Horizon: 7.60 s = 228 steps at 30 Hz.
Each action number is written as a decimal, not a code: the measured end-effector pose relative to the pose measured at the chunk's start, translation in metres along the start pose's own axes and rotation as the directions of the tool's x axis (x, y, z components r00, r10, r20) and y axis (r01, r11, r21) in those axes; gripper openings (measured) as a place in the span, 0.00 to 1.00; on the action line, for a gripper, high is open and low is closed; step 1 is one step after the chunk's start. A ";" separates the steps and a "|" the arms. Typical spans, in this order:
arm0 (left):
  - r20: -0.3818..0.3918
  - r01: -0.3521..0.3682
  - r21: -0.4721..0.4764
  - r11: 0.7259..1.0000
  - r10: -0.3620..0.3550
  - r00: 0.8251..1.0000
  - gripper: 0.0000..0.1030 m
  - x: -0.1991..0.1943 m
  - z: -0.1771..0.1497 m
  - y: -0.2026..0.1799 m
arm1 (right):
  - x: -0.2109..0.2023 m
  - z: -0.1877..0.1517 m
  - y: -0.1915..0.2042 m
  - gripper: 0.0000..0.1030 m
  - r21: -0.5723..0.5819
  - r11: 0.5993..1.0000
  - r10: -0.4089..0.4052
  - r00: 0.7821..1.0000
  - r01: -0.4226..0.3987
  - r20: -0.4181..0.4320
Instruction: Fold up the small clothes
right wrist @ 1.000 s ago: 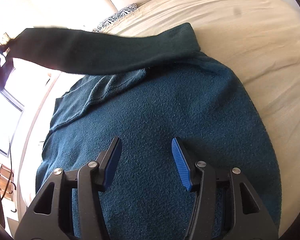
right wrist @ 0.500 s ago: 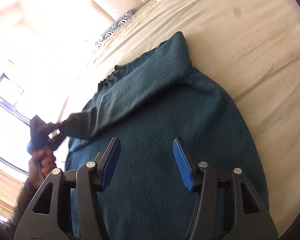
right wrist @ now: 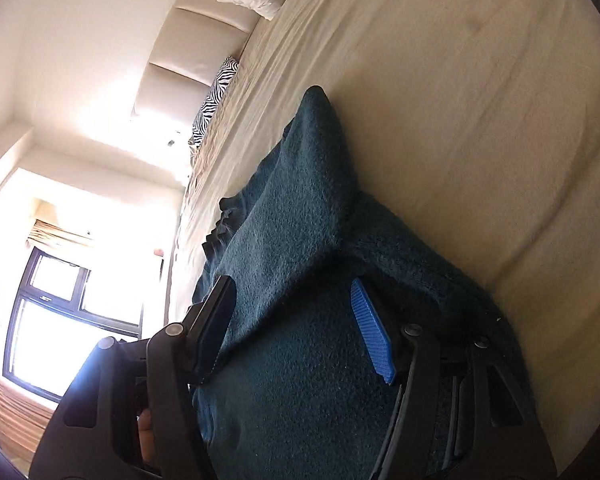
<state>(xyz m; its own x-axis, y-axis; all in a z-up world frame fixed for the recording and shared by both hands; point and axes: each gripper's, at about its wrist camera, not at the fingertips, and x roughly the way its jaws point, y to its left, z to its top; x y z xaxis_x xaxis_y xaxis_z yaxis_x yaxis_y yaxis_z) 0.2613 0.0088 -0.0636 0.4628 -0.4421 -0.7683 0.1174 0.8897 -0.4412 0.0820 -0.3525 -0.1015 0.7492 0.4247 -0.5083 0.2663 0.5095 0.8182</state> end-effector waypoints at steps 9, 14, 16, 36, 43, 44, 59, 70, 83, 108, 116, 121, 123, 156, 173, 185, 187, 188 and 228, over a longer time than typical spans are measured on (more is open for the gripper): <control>0.091 -0.353 0.288 0.890 0.341 0.936 0.10 0.010 -0.012 -0.056 | -0.006 -0.005 -0.003 0.57 0.042 0.999 0.002 1.000 -0.003 0.024; 0.097 -0.364 0.306 0.880 0.351 0.931 0.10 0.013 -0.012 -0.058 | -0.010 -0.008 -0.006 0.57 0.052 0.999 0.009 1.000 -0.010 0.030; 0.082 -0.333 0.281 0.900 0.323 0.943 0.10 0.010 -0.009 -0.050 | -0.012 -0.007 -0.008 0.57 0.059 0.998 0.017 0.999 -0.019 0.032; -0.012 -0.041 0.071 0.997 0.042 0.999 0.10 0.001 0.002 -0.004 | -0.040 -0.011 -0.023 0.64 0.222 0.961 0.153 0.986 -0.163 0.063; -0.020 0.044 0.017 0.999 -0.044 0.999 0.11 0.000 0.003 0.013 | -0.023 0.003 -0.017 0.64 0.206 0.973 0.092 0.995 -0.099 0.044; -0.020 0.061 0.004 0.998 -0.061 0.998 0.11 0.000 0.003 0.016 | -0.025 0.005 -0.015 0.64 0.199 0.974 0.099 0.995 -0.103 0.032; 0.003 0.303 -0.146 0.942 -0.306 0.952 0.12 0.011 0.003 0.056 | 0.023 0.080 0.017 0.65 0.046 0.994 0.106 0.988 -0.101 -0.113; 0.033 0.311 -0.110 0.944 -0.310 0.950 0.12 0.012 -0.001 0.059 | 0.067 0.131 0.008 0.65 0.103 0.989 0.122 0.979 -0.106 -0.165; 0.040 0.305 -0.095 0.948 -0.303 0.952 0.12 0.012 -0.002 0.058 | 0.041 0.083 0.006 0.64 0.042 0.989 0.150 0.950 -0.144 -0.272; 0.039 0.351 -0.125 0.928 -0.349 0.936 0.12 -0.001 -0.004 0.071 | 0.024 0.098 -0.007 0.64 0.081 0.992 0.107 0.983 -0.095 -0.152; 0.082 0.250 -0.142 0.958 -0.240 0.967 0.66 -0.079 -0.033 0.075 | -0.077 0.025 -0.018 0.67 0.090 0.991 0.108 0.991 -0.100 -0.083; 0.092 0.243 -0.103 0.965 -0.234 0.968 0.69 -0.132 -0.079 0.071 | -0.129 -0.031 -0.020 0.67 0.005 1.000 0.029 0.997 -0.028 -0.077; 0.080 0.231 -0.107 0.967 -0.223 0.972 0.69 -0.147 -0.103 0.074 | -0.148 -0.043 -0.026 0.67 -0.020 1.000 0.009 0.997 -0.011 -0.079; -0.235 0.168 -0.166 0.972 -0.204 0.950 0.41 -0.186 -0.270 0.063 | -0.253 -0.133 -0.053 0.67 -0.186 0.965 -0.221 0.956 0.186 -0.193; -0.269 0.153 -0.150 0.977 -0.190 0.944 0.08 -0.171 -0.272 0.061 | -0.268 -0.140 -0.051 0.66 -0.303 0.905 -0.383 0.882 0.299 -0.275; -0.285 0.168 -0.154 0.974 -0.206 0.936 0.08 -0.170 -0.276 0.063 | -0.252 -0.157 -0.052 0.39 -0.312 0.902 -0.402 0.843 0.297 -0.358; -0.291 0.167 -0.147 0.975 -0.204 0.935 0.08 -0.171 -0.276 0.062 | -0.249 -0.159 -0.054 0.32 -0.315 0.901 -0.405 0.839 0.299 -0.364; -0.295 0.167 -0.144 0.975 -0.204 0.934 0.08 -0.171 -0.277 0.062 | -0.248 -0.160 -0.054 0.31 -0.316 0.901 -0.406 0.837 0.298 -0.367; 0.059 0.546 -0.312 0.777 -0.558 0.828 0.06 -0.223 -0.196 0.071 | -0.244 -0.086 0.056 0.07 -0.255 0.966 -0.001 0.994 -0.028 -0.113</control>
<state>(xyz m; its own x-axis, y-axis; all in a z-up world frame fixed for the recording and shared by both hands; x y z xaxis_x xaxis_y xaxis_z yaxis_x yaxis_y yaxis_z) -0.0060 0.1483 -0.0149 0.3696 -0.8556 -0.3624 0.0703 0.4147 -0.9072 -0.1383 -0.3633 0.0450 0.6758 0.5061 -0.5358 0.0812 0.6714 0.7367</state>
